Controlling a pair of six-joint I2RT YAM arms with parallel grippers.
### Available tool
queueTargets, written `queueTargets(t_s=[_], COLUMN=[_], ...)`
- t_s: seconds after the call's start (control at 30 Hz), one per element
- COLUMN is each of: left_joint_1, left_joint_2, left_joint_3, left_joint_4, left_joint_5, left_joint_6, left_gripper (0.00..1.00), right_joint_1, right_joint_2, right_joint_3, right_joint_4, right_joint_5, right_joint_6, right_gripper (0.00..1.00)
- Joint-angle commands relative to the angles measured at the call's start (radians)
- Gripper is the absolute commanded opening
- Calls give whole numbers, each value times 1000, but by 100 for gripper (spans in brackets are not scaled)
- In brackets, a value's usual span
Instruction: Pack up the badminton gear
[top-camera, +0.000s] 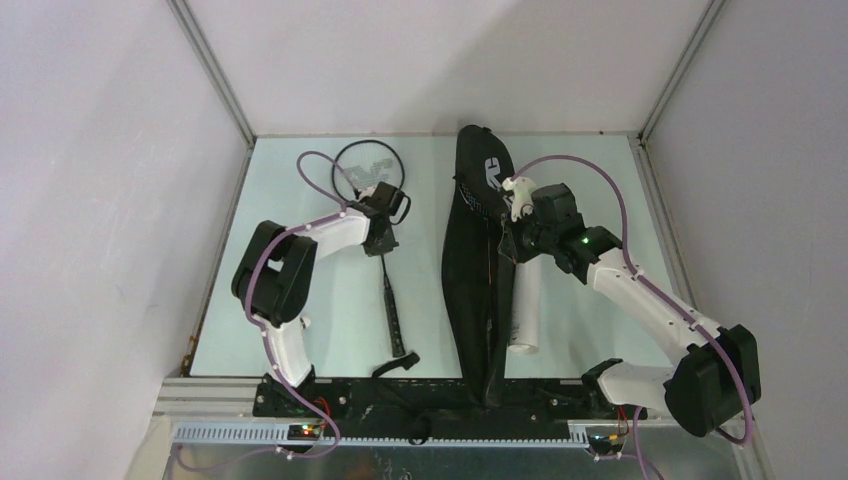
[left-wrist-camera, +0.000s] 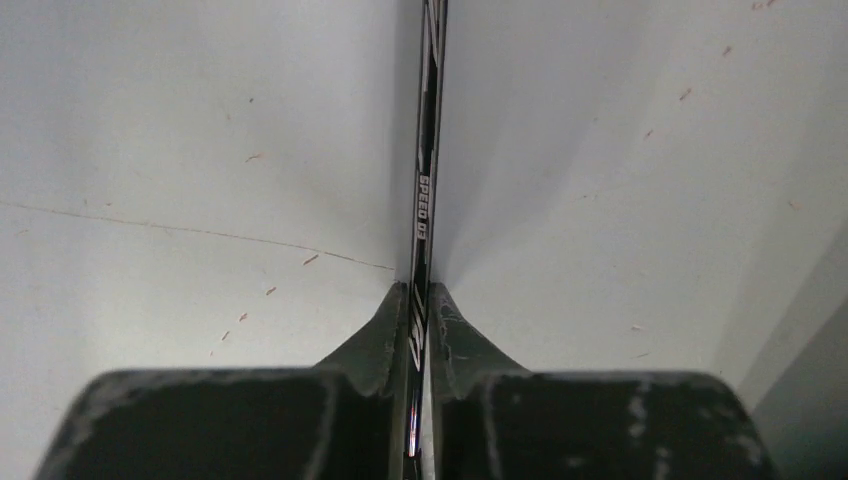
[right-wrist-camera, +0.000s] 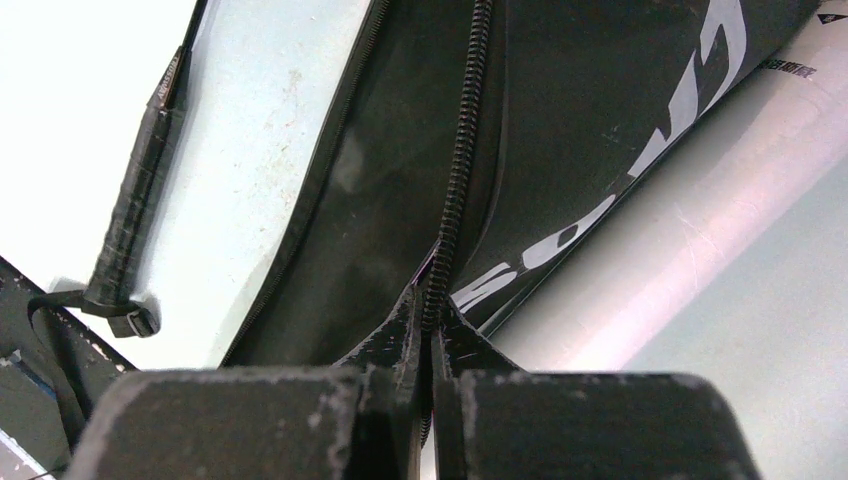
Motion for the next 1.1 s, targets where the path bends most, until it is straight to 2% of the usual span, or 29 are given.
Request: queueTargets(t_s=[0.0,0.07,0.17,0.33,0.5,0.63,0.7,0.83,1.07], left_joint_1=[4,3,-8,-101,-193,-274,-317,-475,-700], left_joint_2=[29,-1,-82,-349,-578,-725,-760,-783,-693], left_joint_3=[-42,-54,-67,-131,-218,-258,-268,-268,-185], left_joint_4=[-5,-1,-15,-18,0,-51,-81,-141,-359], left_joint_5=[-13,-29,-124,-305,-352,-382,-394,-470,-599], left_joint_6=[27,57,103,183,184,161,145,117,-30], left_gripper=[2,0,0,0,0,0,0,0,0], right_joint_1=[-5,-7,-12,-13,-2,1,3,-2,-7], right_joint_2=[-32,-44,-55,-40,6,51,74,141,266], right_joint_3=[0,-4,-9,-8,24,78,105,175,314], right_joint_4=[83,82,96,136,168,184,219,260,230], right_joint_5=[-19,-17,-16,11,44,97,99,79,20], right_joint_6=[-14,-14,-10,42,101,175,196,243,290], right_gripper=[0,0,0,0,0,0,0,0,0])
